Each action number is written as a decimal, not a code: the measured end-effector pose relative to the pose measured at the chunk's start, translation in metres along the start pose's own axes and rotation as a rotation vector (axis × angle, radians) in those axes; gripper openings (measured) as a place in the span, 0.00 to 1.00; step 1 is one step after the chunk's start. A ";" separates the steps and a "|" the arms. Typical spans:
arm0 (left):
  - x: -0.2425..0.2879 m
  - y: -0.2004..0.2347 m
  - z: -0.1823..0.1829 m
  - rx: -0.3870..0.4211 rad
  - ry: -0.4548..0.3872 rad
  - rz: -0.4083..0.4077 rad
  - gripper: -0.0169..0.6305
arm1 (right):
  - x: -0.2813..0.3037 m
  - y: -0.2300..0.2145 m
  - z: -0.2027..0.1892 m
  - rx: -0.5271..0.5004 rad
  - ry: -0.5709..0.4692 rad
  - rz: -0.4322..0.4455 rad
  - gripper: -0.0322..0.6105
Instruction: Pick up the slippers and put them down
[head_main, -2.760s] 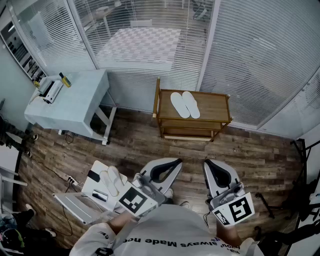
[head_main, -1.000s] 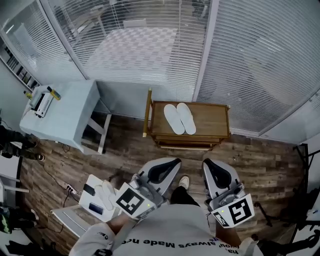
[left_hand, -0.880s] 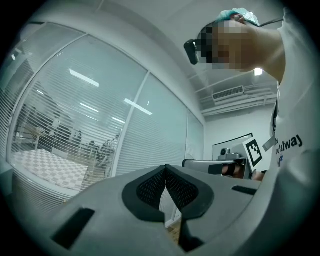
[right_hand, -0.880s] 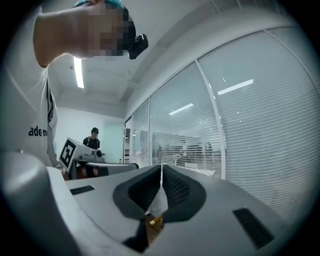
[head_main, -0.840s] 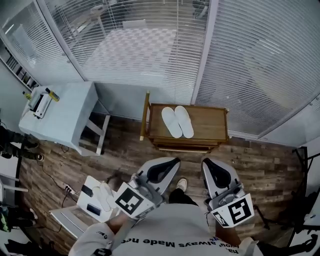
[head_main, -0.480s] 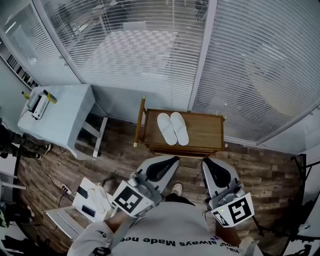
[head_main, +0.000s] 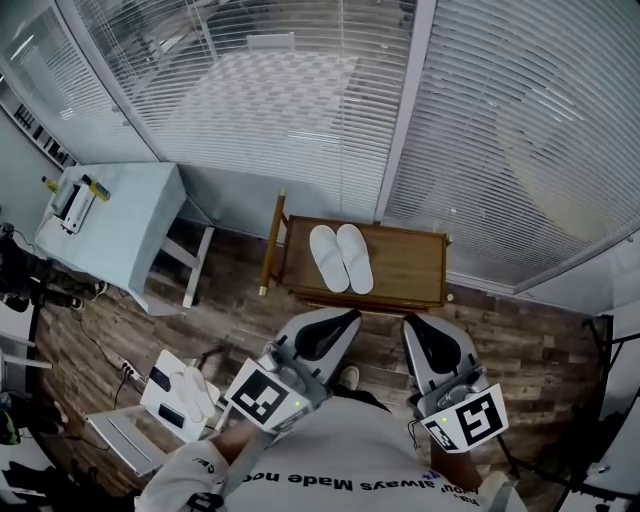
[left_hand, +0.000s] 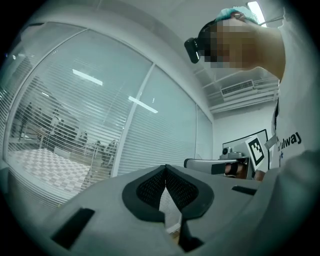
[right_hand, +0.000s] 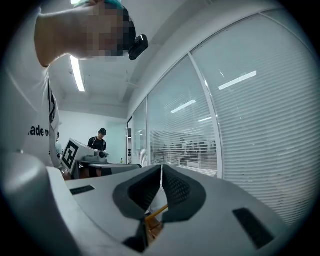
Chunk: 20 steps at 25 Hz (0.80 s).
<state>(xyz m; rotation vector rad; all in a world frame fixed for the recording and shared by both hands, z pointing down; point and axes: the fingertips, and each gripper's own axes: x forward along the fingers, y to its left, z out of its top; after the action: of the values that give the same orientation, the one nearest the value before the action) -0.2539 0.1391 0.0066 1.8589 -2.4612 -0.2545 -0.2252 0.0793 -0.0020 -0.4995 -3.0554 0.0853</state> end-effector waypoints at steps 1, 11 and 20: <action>0.002 0.002 0.000 0.000 0.004 0.000 0.04 | 0.003 -0.002 -0.001 0.004 -0.001 0.001 0.08; 0.024 0.061 -0.001 -0.006 0.024 0.002 0.05 | 0.064 -0.026 -0.006 0.014 0.000 0.008 0.08; 0.037 0.158 0.012 0.000 0.046 0.016 0.04 | 0.164 -0.046 0.000 0.011 -0.001 0.025 0.08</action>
<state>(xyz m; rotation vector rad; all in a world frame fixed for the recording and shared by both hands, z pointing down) -0.4156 0.1472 0.0177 1.8227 -2.4452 -0.2083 -0.3947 0.0882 0.0068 -0.5365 -3.0483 0.1024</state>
